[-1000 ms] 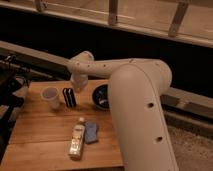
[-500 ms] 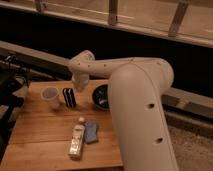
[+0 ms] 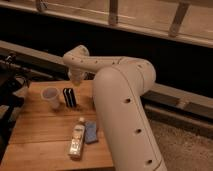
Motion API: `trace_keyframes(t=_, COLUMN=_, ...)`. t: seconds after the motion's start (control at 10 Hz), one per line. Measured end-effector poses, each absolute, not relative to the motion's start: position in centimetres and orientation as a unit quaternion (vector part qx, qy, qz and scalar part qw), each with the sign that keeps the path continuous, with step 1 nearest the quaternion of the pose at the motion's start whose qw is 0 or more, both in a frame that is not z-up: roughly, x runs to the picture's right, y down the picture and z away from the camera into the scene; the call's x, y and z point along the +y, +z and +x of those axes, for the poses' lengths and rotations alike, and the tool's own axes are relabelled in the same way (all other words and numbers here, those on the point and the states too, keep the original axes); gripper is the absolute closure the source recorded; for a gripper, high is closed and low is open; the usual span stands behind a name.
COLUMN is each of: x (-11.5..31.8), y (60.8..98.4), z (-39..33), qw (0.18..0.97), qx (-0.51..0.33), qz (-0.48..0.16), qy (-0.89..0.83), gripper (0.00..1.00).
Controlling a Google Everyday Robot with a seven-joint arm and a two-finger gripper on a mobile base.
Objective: Knock the eraser over
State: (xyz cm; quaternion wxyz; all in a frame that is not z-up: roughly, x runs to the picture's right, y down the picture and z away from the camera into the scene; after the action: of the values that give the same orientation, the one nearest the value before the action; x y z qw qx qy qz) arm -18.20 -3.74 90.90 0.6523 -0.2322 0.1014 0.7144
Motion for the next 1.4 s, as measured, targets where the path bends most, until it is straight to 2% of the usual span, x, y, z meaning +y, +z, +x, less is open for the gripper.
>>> trace_keyframes(t=0.3, x=-3.5, y=91.0, z=-22.3, qw=0.667, qx=0.08, qz=-0.283, qy=0.685, gripper=1.0)
trace_keyframes(t=0.8, x=-0.2, y=86.5, z=-27.9, qw=0.703, qx=0.063, qz=-0.356, qy=0.613, gripper=1.0)
trace_keyframes(t=1.1, x=0.5, y=85.6, z=-27.9, qw=0.701, qx=0.061, qz=-0.344, qy=0.622, gripper=1.0)
trace_keyframes(t=1.4, x=-1.2, y=86.1, z=-25.3, qw=0.701, qx=0.061, qz=-0.328, qy=0.631, gripper=1.0)
